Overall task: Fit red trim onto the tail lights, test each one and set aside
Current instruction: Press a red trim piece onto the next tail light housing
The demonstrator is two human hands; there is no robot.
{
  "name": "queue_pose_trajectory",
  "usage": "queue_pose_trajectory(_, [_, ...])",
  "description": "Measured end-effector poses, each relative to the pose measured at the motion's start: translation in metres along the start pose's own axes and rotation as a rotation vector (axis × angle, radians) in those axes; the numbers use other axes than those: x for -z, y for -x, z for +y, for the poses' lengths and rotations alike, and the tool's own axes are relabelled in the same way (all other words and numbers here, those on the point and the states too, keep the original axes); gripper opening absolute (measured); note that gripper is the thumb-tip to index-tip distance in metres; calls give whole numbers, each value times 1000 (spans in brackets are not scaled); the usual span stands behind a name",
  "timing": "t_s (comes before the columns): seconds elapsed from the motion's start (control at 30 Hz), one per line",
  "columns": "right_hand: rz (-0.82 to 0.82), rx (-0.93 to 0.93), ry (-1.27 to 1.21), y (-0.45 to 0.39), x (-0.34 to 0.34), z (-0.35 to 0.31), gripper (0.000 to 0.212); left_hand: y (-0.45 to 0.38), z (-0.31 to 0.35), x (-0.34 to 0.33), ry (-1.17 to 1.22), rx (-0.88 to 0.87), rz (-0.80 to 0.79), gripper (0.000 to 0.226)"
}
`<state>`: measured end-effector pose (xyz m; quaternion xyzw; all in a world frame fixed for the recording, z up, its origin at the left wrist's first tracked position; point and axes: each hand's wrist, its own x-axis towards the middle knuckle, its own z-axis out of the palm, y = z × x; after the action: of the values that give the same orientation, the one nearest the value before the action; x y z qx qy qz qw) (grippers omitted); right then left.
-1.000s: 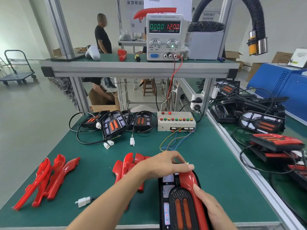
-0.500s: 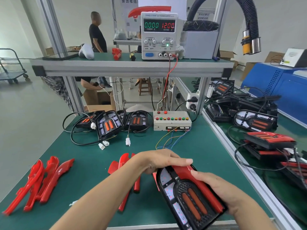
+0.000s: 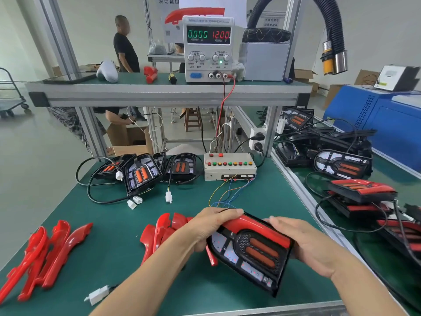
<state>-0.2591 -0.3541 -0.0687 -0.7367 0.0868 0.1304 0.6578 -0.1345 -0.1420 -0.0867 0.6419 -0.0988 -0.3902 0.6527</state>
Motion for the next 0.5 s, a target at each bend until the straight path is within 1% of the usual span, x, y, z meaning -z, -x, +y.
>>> queue_pose_trajectory(0.03, [53,32,-2,5,0,3,59,1,-1,2,39,-6,28,58])
queue_pose_trajectory(0.13, [291,136,30,15,-8,17,74,5,-5,5,102,-25,93,54])
queue_pose_trajectory(0.17, [360,163,51,16,-14,21,70,6,-7,3,107,-30,101,58])
queue_pose_trajectory(0.27, [498,202,145,17,-29,25,47,13,-10,-1,111,-59,117,65])
queue_pose_trajectory(0.3, [534,211,166,16,-32,27,43,15,-11,-3,109,-80,123,64])
queue_pose_trajectory(0.37, [569,226,125,16,-37,30,39,20,-13,-3,103,-129,143,60])
queue_pose_trajectory(0.5, [553,299,57,16,-46,33,30,28,-17,-4,89,-232,185,51])
